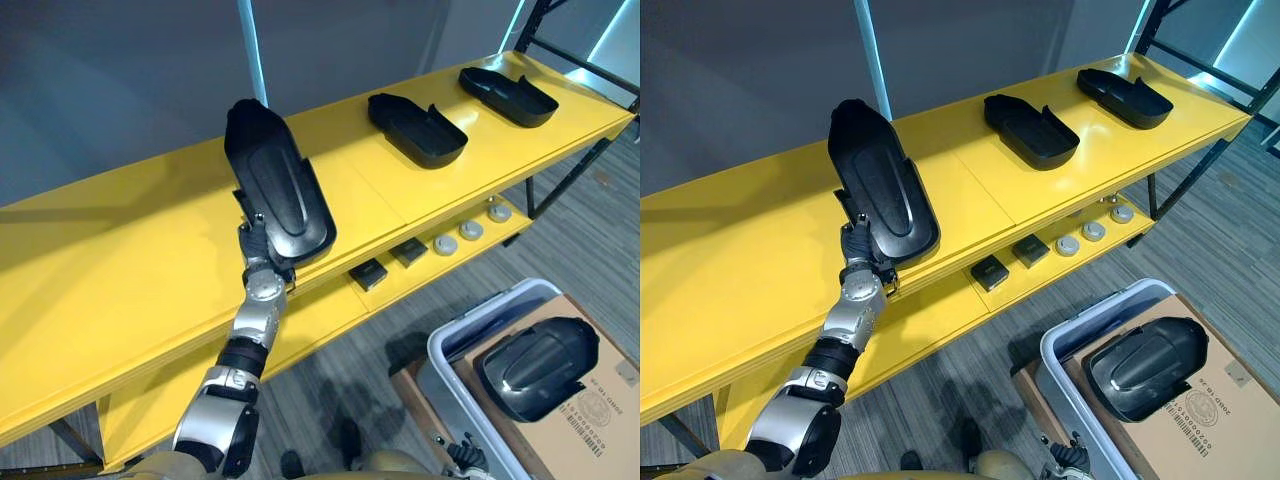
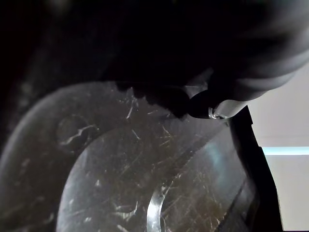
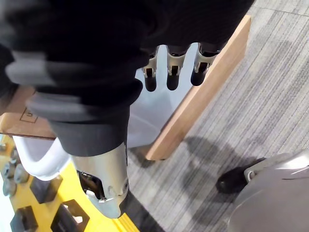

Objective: Walk over and take plastic housings, then place them on the shelf

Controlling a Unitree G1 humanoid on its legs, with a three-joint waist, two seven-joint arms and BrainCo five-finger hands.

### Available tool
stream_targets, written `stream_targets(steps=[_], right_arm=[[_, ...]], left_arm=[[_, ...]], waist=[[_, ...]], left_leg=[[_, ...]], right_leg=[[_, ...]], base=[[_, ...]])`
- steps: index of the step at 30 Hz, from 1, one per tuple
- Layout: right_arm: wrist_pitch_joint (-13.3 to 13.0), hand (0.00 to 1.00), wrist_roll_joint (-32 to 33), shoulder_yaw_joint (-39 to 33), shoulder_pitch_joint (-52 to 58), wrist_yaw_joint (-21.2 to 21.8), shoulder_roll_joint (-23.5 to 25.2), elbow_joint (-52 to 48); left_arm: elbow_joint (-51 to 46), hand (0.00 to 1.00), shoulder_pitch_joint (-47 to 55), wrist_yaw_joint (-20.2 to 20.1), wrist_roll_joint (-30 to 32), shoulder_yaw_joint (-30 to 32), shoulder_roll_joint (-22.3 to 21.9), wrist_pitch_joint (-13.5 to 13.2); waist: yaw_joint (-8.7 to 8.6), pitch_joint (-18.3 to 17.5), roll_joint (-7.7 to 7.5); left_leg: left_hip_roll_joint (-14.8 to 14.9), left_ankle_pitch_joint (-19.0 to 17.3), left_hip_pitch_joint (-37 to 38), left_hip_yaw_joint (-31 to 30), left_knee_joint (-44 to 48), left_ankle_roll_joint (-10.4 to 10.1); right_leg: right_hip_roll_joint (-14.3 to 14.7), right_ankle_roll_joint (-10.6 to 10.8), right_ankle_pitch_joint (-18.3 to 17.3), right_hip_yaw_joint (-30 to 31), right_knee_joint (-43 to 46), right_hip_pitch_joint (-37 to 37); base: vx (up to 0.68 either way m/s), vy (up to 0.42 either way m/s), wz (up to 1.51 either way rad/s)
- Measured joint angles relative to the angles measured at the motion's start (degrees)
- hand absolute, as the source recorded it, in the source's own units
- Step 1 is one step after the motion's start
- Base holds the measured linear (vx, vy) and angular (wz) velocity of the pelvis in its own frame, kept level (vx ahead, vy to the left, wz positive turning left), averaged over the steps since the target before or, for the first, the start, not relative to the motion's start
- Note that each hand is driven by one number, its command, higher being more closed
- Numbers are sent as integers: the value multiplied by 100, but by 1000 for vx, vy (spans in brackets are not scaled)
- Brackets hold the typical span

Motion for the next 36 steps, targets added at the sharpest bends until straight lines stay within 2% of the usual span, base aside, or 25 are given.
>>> stream_targets(steps=[6, 24, 36], right_arm=[[-5, 0, 2, 57, 14, -14, -4, -154], [-75, 0, 4, 170, 121, -47, -114, -149], [-106, 0, 6, 149, 89, -42, -130, 78]], left_arm=[[131, 0, -335, 124, -109, 182, -138, 27], [-165, 0, -384, 504, -88, 380, -392, 29], [-751, 0, 89, 481, 615, 369, -117, 44]], waist=[[-10, 159, 19], [-6, 205, 84], [-2, 232, 115]], left_leg=[[9, -60, -56, 17, 136, 86], [5, -60, -51, -49, 143, 92], [-12, -52, 47, -172, 116, 93]], right_leg=[[-2, -7, 4, 24, 18, -10], [-8, -8, 5, -21, 19, 17], [-23, -7, 4, -119, 12, 156]], base=[[4, 5, -1], [0, 0, 0], [-1, 10, 3]])
